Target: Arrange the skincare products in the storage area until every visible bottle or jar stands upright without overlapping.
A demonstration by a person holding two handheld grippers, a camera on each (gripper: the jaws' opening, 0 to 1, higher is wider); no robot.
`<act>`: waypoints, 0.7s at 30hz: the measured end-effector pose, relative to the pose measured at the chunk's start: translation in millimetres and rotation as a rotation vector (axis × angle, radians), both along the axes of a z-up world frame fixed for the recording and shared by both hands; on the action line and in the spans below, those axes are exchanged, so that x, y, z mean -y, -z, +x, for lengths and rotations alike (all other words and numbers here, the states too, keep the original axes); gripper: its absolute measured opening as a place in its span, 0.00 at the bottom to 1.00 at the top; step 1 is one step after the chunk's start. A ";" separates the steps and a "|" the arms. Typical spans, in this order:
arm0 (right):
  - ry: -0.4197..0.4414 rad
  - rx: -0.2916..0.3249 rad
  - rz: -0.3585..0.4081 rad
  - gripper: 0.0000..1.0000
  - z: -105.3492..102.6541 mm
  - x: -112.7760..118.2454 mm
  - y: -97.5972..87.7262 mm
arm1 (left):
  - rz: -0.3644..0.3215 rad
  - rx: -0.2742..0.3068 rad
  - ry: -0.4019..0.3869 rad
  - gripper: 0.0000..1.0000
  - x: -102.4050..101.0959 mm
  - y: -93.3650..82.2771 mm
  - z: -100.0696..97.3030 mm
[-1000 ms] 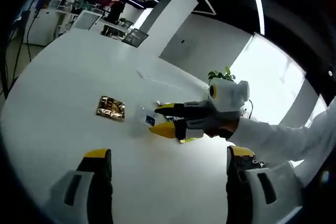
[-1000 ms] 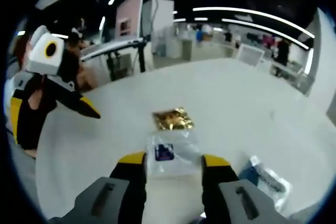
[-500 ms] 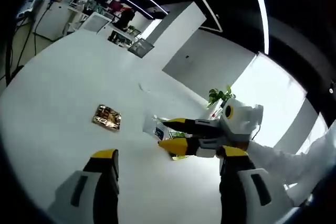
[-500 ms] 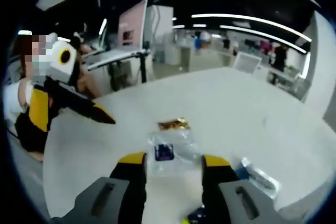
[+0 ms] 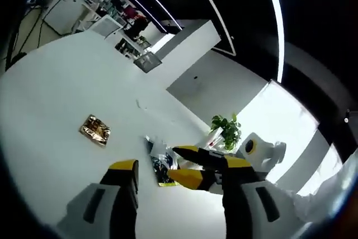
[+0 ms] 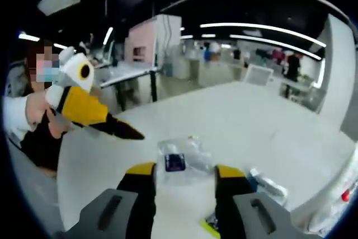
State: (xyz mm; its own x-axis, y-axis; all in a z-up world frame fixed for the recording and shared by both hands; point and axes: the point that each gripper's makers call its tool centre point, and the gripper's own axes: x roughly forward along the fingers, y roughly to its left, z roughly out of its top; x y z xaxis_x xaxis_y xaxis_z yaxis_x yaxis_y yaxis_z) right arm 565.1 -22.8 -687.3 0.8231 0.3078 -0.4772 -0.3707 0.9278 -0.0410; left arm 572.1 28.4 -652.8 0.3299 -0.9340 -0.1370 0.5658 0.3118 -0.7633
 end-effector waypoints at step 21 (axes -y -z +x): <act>0.058 0.092 0.027 0.36 -40.7 -2.1 -48.3 | -0.034 -0.010 0.022 0.38 22.5 -26.2 -40.0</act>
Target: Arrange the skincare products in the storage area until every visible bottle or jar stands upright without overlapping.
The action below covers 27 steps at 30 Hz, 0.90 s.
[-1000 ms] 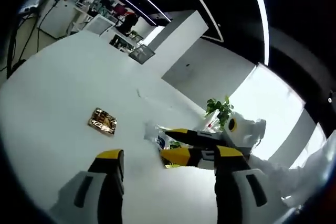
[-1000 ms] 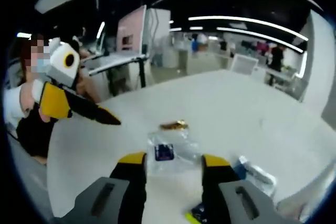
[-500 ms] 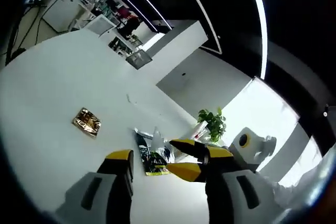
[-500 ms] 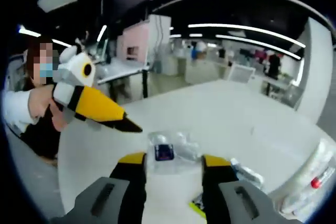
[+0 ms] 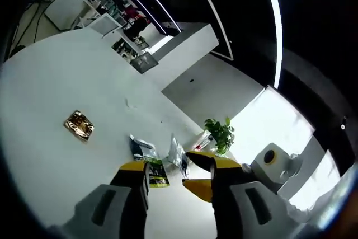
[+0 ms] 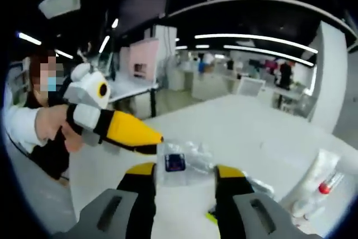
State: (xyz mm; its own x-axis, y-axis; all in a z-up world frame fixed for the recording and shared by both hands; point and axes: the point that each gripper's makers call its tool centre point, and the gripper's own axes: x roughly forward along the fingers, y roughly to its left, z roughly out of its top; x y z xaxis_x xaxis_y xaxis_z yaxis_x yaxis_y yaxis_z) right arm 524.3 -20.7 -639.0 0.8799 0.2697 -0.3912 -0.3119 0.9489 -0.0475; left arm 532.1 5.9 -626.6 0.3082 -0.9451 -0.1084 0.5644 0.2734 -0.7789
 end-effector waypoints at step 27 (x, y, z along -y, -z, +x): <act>0.091 0.066 0.016 0.36 -43.8 15.6 -18.4 | 0.017 0.012 0.091 0.07 27.8 -2.2 -31.6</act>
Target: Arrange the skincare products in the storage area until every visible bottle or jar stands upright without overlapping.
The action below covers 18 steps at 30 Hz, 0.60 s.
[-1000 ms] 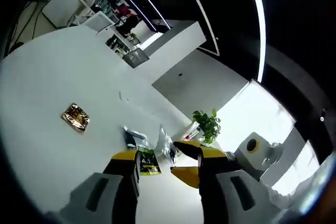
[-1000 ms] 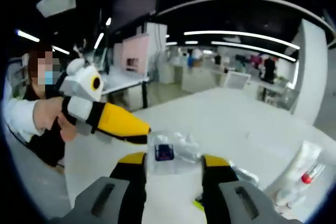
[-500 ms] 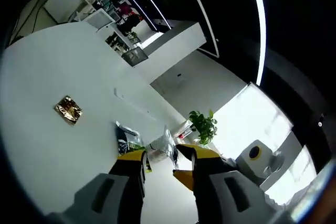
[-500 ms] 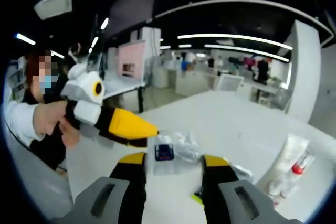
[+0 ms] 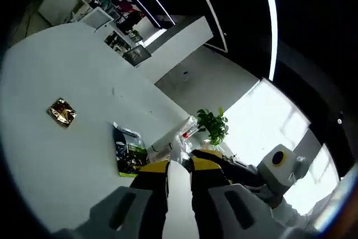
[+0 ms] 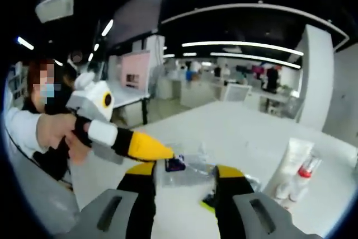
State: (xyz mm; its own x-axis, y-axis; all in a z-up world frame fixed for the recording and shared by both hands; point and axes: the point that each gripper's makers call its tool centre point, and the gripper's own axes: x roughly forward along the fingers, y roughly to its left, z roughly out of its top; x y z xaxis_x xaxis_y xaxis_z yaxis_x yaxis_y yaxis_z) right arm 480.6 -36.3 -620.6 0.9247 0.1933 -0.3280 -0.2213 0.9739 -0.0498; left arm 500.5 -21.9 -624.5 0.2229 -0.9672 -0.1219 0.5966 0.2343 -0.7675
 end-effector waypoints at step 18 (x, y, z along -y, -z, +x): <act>0.051 -0.100 -0.017 0.21 -21.6 29.5 45.7 | 0.078 0.024 0.029 0.02 -3.3 19.9 9.7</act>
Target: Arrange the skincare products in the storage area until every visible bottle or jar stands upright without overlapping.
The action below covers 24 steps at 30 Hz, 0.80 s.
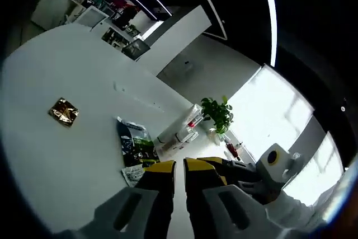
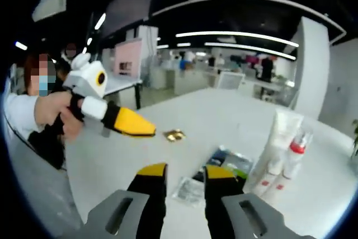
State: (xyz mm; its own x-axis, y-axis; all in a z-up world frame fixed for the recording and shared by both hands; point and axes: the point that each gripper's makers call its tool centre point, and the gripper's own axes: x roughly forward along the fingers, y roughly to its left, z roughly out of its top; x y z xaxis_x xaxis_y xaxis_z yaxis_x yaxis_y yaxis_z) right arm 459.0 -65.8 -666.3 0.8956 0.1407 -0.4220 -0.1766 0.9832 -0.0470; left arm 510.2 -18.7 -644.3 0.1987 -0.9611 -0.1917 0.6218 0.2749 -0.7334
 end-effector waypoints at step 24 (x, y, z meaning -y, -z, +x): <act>0.013 -0.253 -0.014 0.47 5.3 -6.4 76.0 | 0.050 0.130 0.022 0.07 -9.2 2.8 -7.6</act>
State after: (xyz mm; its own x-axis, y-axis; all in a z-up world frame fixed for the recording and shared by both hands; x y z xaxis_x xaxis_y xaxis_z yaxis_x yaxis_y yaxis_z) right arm 464.3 -59.4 -742.3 0.7630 0.1220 -0.6347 -0.1714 0.9851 -0.0166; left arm 502.6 -9.5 -647.2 0.2036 -0.9556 -0.2131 0.7173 0.2937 -0.6318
